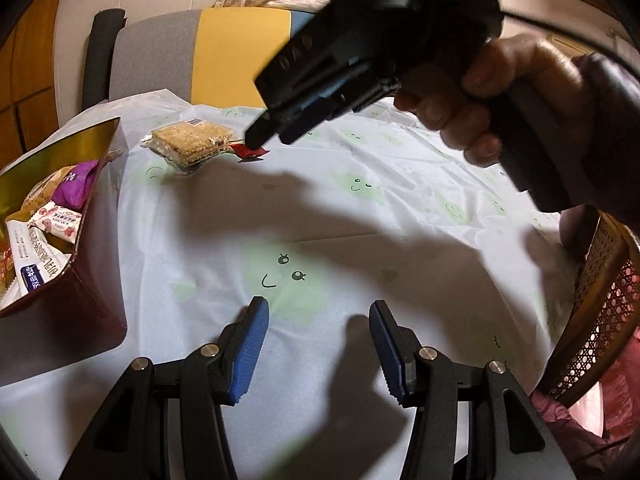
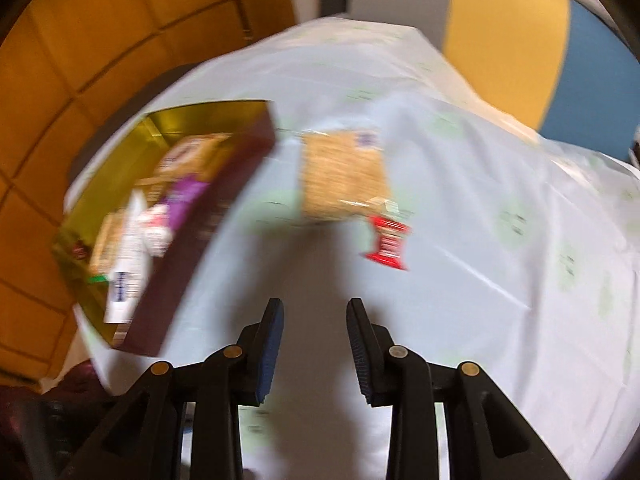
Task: Organize snacks
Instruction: 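Grasp the small red candy with the right tool and lift it, then grasp the rice-cracker bar pack with the left tool while the right tool holds the red candy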
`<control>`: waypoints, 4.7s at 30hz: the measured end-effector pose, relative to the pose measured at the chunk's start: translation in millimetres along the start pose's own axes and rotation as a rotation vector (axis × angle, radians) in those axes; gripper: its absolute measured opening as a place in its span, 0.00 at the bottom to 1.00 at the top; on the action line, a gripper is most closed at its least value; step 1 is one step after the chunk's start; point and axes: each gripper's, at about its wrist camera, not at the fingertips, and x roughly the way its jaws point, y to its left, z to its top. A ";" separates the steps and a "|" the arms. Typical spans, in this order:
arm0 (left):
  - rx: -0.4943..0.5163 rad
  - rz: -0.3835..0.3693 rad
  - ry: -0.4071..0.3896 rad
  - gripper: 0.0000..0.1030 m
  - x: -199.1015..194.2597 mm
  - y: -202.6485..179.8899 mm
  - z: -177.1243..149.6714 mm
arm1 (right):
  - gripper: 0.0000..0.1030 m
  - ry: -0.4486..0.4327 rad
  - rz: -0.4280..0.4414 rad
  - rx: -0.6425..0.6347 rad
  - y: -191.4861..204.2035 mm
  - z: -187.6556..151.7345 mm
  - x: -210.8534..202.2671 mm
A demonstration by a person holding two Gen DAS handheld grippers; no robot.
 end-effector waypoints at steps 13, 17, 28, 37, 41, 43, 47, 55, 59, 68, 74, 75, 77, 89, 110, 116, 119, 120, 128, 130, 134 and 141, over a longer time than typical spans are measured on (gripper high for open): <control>-0.002 -0.008 0.008 0.51 0.6 2.0 0.0 | 0.35 0.019 -0.108 0.108 -34.3 46.6 50.9; 0.001 -0.008 0.007 0.51 1.3 1.6 -0.2 | 0.16 0.044 -0.136 0.096 -36.4 47.9 64.9; 0.018 0.021 0.014 0.52 3.1 -2.6 0.1 | 0.15 0.136 -0.232 -0.001 -76.2 -21.4 30.1; 0.044 0.062 0.028 0.54 6.7 -8.5 1.2 | 0.16 0.119 -0.184 0.057 -123.1 -71.9 7.2; 0.050 0.075 0.033 0.54 9.6 -8.4 2.7 | 0.16 0.089 -0.144 0.081 -133.3 -77.1 4.9; 0.050 0.082 0.033 0.54 10.0 -9.5 2.3 | 0.16 0.087 -0.133 0.083 -136.6 -78.2 4.6; 0.052 0.089 0.034 0.55 10.2 -10.9 2.1 | 0.16 0.086 -0.139 0.072 -135.0 -81.3 1.5; 0.052 0.091 0.033 0.55 10.1 -10.7 1.9 | 0.16 0.088 -0.182 0.034 -125.6 -84.4 2.2; 0.050 0.090 0.032 0.55 10.2 -10.4 2.1 | 0.16 0.086 -0.189 0.025 -122.9 -84.4 6.6; 0.048 0.091 0.031 0.55 9.6 -9.8 1.9 | 0.17 0.085 -0.176 0.051 -128.1 -83.0 5.6; 0.048 0.092 0.030 0.55 9.7 -10.3 1.7 | 0.17 0.084 -0.182 0.048 -127.5 -83.7 4.7; 0.048 0.092 0.030 0.55 9.7 -10.2 1.8 | 0.17 0.084 -0.185 0.043 -126.5 -83.4 5.1; 0.048 0.092 0.031 0.55 9.9 -10.0 2.0 | 0.17 0.084 -0.197 0.027 -123.6 -83.4 5.7; 0.036 0.093 0.039 0.56 10.4 -11.1 2.3 | 0.17 0.078 -0.226 -0.012 -108.4 -86.7 8.9; -0.209 0.057 0.111 0.61 15.8 18.1 88.4 | 0.17 0.078 -0.265 -0.068 -83.2 -90.4 9.0; -0.339 0.071 0.135 0.67 38.6 49.6 138.8 | 0.17 0.082 -0.271 -0.077 -82.7 -89.5 9.4; -0.401 0.099 0.143 0.72 50.4 68.0 159.6 | 0.17 0.084 -0.275 -0.085 -81.7 -89.3 10.4; -0.424 0.115 0.148 0.73 54.7 74.8 165.9 | 0.17 0.085 -0.276 -0.087 -81.2 -89.3 10.8; -0.518 0.216 0.230 0.89 99.1 118.9 205.9 | 0.17 0.093 -0.284 -0.108 -78.2 -87.9 10.1; -0.533 0.239 0.261 0.89 110.7 125.6 209.5 | 0.17 0.095 -0.288 -0.114 -77.7 -87.6 10.0; -0.562 0.275 0.297 0.89 128.9 136.6 211.9 | 0.17 0.099 -0.298 -0.127 -73.7 -87.9 11.4; -0.526 0.359 0.339 0.90 154.7 141.6 214.4 | 0.17 0.105 -0.305 -0.137 -70.5 -88.0 13.0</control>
